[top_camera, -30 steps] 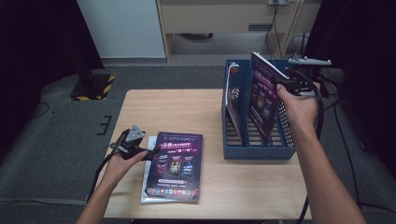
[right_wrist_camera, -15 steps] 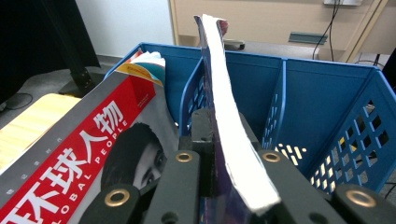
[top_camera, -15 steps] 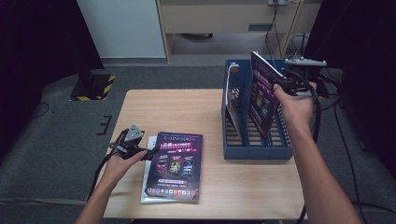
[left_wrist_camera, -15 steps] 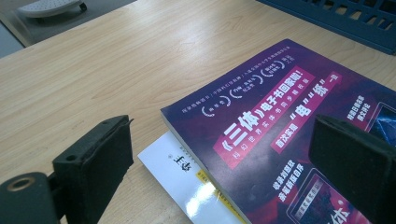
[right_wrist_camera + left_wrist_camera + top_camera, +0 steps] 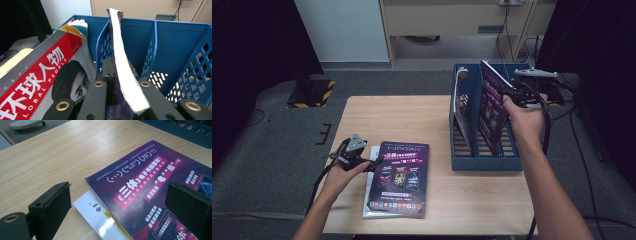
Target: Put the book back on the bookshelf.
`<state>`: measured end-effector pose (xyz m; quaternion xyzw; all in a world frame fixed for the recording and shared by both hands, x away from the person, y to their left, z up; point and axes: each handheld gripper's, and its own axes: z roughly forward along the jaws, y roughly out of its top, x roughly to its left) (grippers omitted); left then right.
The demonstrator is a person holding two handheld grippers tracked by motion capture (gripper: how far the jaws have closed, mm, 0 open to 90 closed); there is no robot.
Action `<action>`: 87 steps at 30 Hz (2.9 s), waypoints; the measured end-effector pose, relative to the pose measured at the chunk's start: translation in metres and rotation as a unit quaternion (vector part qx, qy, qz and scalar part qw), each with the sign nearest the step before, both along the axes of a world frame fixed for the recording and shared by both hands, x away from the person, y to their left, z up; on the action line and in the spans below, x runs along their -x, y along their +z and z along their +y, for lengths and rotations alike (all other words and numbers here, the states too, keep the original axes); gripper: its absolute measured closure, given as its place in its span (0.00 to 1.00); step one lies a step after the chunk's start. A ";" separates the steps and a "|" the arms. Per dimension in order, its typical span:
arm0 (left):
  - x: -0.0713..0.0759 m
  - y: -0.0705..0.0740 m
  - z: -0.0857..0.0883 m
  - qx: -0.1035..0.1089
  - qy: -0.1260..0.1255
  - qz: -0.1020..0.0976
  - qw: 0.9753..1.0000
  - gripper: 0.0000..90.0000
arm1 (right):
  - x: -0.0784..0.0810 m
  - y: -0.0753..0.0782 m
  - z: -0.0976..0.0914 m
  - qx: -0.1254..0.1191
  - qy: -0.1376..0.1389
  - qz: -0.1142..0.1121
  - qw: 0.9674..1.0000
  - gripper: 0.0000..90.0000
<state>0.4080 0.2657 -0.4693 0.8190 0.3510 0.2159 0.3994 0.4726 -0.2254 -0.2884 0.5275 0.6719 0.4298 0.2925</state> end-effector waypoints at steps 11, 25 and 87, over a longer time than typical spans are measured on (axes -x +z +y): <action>0.000 0.000 0.000 0.000 0.000 0.001 1.000 0.07 | -0.001 -0.013 0.006 0.000 0.003 0.009 1.000 0.94; 0.000 -0.001 0.001 -0.002 0.001 0.003 1.000 0.07 | -0.003 -0.023 0.010 -0.004 0.004 0.011 1.000 0.94; 0.001 0.002 -0.004 -0.001 -0.006 0.001 1.000 0.07 | 0.012 -0.029 0.016 0.010 0.030 0.047 0.998 0.89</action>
